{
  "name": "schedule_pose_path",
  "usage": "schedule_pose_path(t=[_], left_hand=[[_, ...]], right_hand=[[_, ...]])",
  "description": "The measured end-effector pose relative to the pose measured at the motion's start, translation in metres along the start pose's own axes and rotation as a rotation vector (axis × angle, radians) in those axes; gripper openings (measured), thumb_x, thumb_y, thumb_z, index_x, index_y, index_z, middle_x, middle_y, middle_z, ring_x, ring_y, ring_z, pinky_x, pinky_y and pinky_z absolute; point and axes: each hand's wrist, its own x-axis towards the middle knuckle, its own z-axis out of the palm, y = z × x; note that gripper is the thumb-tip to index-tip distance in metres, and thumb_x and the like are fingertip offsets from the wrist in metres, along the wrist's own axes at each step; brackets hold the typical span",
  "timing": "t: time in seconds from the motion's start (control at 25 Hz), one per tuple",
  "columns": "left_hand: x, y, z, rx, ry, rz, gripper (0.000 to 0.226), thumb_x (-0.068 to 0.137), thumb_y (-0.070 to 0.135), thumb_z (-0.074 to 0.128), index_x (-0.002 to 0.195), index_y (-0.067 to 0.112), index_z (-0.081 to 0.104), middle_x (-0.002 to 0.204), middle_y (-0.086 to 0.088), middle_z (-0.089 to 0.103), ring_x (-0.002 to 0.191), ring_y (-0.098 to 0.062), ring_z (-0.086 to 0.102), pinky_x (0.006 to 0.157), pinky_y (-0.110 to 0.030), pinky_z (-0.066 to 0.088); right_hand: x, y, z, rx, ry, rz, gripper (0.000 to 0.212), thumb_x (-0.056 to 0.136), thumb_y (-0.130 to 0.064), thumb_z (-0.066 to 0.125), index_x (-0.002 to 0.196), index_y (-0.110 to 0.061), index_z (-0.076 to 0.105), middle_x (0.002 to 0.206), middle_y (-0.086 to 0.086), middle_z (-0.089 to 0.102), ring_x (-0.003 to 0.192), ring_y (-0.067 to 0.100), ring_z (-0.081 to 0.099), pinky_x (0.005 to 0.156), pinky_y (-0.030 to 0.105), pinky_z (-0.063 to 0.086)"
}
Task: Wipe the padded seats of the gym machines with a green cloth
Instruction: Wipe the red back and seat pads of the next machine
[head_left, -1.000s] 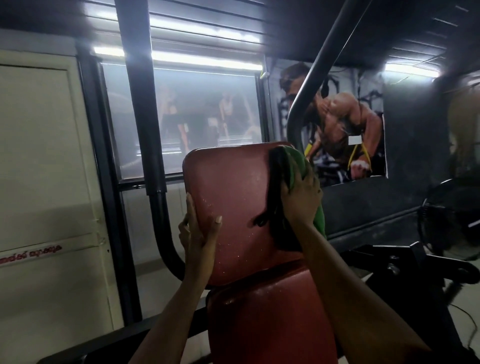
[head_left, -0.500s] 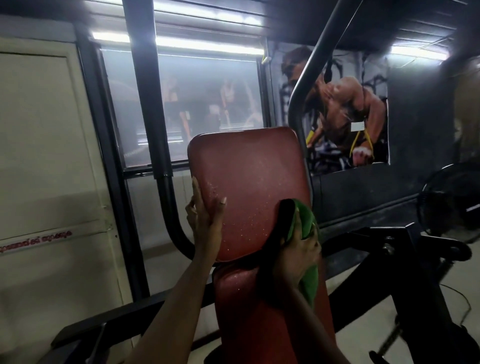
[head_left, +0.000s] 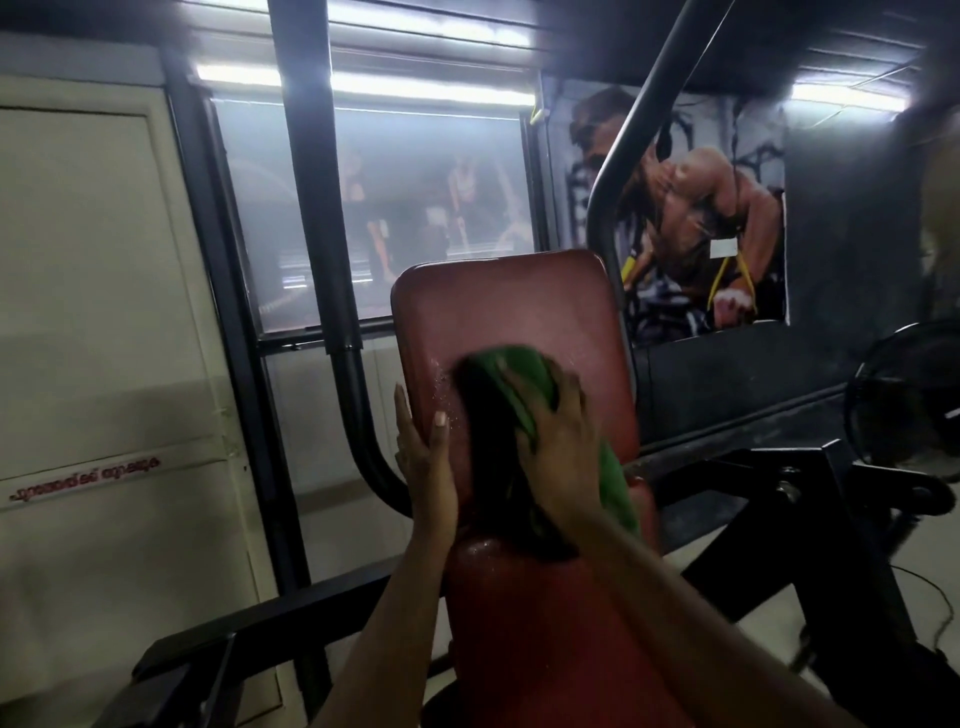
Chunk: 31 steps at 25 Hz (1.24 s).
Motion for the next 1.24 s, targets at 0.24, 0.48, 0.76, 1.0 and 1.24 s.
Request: schedule_pose_path(t=[0.24, 0.48, 0.76, 1.0, 1.24], left_hand=[[0.002, -0.016, -0.002, -0.12, -0.032, 0.013, 0.066, 0.077, 0.078, 0.04, 0.137, 0.059, 0.022, 0.154, 0.025, 0.02, 0.144, -0.006, 0.017, 0.118, -0.051, 0.012], [0.007, -0.026, -0.01, -0.362, -0.071, -0.108, 0.084, 0.074, 0.074, 0.055, 0.144, 0.037, 0.03, 0.15, 0.0, 0.038, 0.138, -0.022, 0.036, 0.114, -0.055, 0.024], [-0.01, 0.002, -0.017, -0.352, 0.044, -0.133, 0.081, 0.071, 0.071, 0.053, 0.142, 0.037, 0.032, 0.135, -0.001, 0.051, 0.118, -0.017, 0.055, 0.084, -0.029, 0.051], [0.015, 0.01, -0.008, -0.028, -0.014, -0.02, 0.085, 0.071, 0.078, 0.048, 0.144, 0.042, 0.023, 0.124, 0.016, 0.048, 0.117, -0.01, 0.053, 0.091, -0.034, 0.051], [0.013, -0.009, 0.012, 0.135, 0.153, 0.176, 0.081, 0.082, 0.076, 0.028, 0.147, 0.027, 0.028, 0.129, 0.023, 0.04, 0.121, -0.001, 0.041, 0.107, -0.033, 0.035]], right_hand=[[0.095, -0.032, 0.033, -0.165, 0.028, -0.229, 0.055, 0.076, -0.031, 0.044, 0.131, -0.029, 0.048, 0.139, 0.017, 0.044, 0.12, 0.045, 0.036, 0.084, 0.058, 0.041], [0.004, -0.005, 0.053, -0.176, 0.079, -0.431, 0.049, 0.078, -0.033, 0.044, 0.127, -0.036, 0.049, 0.134, 0.008, 0.045, 0.115, 0.034, 0.034, 0.084, 0.047, 0.04], [-0.079, 0.025, 0.047, -0.259, -0.021, -0.481, 0.044, 0.076, -0.045, 0.045, 0.12, -0.042, 0.046, 0.132, 0.002, 0.04, 0.107, 0.034, 0.04, 0.07, 0.041, 0.047], [-0.041, 0.065, 0.005, -0.209, -0.034, -0.385, 0.048, 0.074, -0.031, 0.04, 0.122, -0.038, 0.043, 0.127, 0.004, 0.038, 0.104, 0.031, 0.038, 0.069, 0.05, 0.052], [0.081, -0.013, 0.026, -0.07, 0.08, -0.302, 0.056, 0.076, -0.026, 0.039, 0.131, -0.037, 0.046, 0.136, 0.011, 0.047, 0.118, 0.029, 0.03, 0.088, 0.051, 0.038]])
